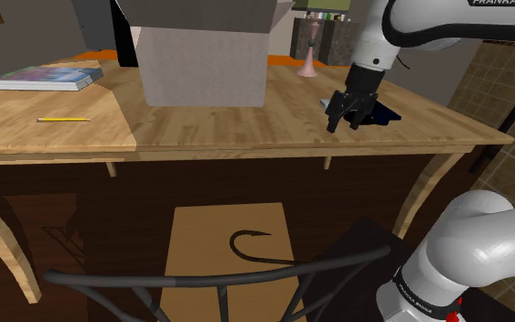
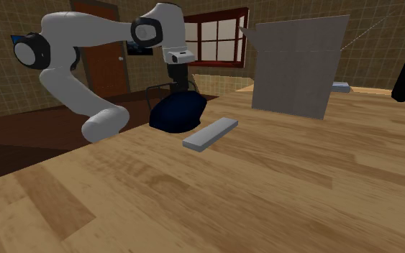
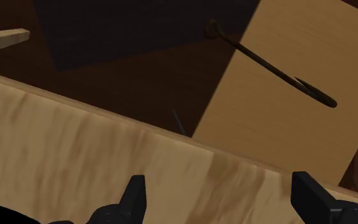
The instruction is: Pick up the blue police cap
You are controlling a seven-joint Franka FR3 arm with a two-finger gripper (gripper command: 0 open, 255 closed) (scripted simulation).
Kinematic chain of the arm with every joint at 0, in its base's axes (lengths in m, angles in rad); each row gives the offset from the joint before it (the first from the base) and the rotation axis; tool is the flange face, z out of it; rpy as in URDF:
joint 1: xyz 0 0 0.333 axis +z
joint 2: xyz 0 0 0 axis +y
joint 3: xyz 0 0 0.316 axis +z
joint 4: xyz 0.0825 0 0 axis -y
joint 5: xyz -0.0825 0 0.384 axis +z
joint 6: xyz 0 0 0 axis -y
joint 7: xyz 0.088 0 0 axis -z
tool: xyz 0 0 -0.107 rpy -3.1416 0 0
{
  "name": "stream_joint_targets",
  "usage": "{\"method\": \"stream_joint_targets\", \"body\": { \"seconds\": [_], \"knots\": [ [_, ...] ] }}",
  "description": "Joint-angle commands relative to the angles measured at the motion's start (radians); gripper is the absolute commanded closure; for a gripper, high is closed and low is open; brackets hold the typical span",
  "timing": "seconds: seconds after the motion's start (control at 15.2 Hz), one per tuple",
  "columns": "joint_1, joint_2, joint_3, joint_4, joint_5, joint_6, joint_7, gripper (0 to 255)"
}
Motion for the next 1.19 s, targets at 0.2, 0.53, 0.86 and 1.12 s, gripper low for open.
{"method": "stream_joint_targets", "body": {
  "seconds": [0.2,0.53,0.86,1.12],
  "knots": [
    [-0.055,0.043,0.092,0.045,-0.18,0.009,0.042,0],
    [-0.154,0.108,0.251,0.106,-0.491,0.01,0.127,0],
    [-0.259,0.171,0.417,0.152,-0.814,-0.023,0.226,0],
    [-0.263,0.171,0.428,0.116,-0.833,-0.004,0.258,0]
  ]
}}
